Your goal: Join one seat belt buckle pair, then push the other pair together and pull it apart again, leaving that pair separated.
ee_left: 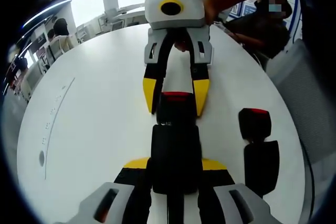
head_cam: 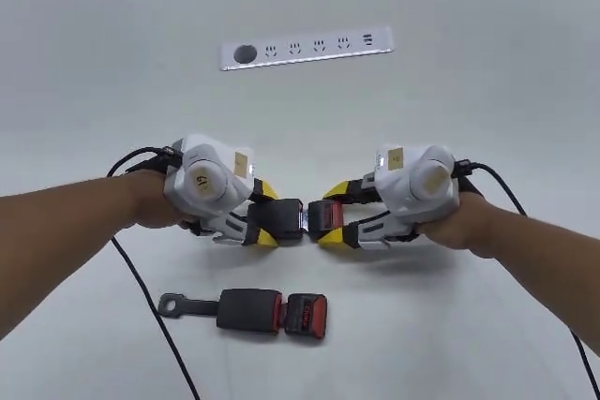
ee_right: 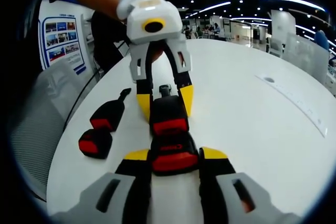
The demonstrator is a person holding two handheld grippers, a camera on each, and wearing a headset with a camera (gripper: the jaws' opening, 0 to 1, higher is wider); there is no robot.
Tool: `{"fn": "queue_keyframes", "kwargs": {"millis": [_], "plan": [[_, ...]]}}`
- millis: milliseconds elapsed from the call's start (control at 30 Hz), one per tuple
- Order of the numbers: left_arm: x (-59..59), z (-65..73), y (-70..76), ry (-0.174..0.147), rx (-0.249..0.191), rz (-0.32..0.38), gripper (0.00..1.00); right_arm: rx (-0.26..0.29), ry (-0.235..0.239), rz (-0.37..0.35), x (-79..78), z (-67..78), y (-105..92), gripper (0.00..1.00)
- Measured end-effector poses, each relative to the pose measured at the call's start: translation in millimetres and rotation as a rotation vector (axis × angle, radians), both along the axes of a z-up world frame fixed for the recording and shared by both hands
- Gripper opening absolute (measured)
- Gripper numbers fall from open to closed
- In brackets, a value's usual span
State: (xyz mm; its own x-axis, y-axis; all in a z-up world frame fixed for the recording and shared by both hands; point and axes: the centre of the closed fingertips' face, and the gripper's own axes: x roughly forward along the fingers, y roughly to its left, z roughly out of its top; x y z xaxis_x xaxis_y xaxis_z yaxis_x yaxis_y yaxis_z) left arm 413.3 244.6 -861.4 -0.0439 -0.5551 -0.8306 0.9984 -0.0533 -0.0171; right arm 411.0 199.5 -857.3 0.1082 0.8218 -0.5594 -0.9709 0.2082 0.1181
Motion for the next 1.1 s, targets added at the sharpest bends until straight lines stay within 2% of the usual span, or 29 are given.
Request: {"fn": "queue_keyframes", "kwargs": {"millis": [900,1100], "plan": [[-1.4,2.2,0.1,0.000,0.007,-0.009,0.35,-0.030,-0.015,-0.006,0.3,0.7,2.0,0.35],[-1.8,2.8,0.4,0.006,-0.005,0.004,0.35,-0.036,-0.021,-0.002,0.0,0.5,1.7,0.35]]}}
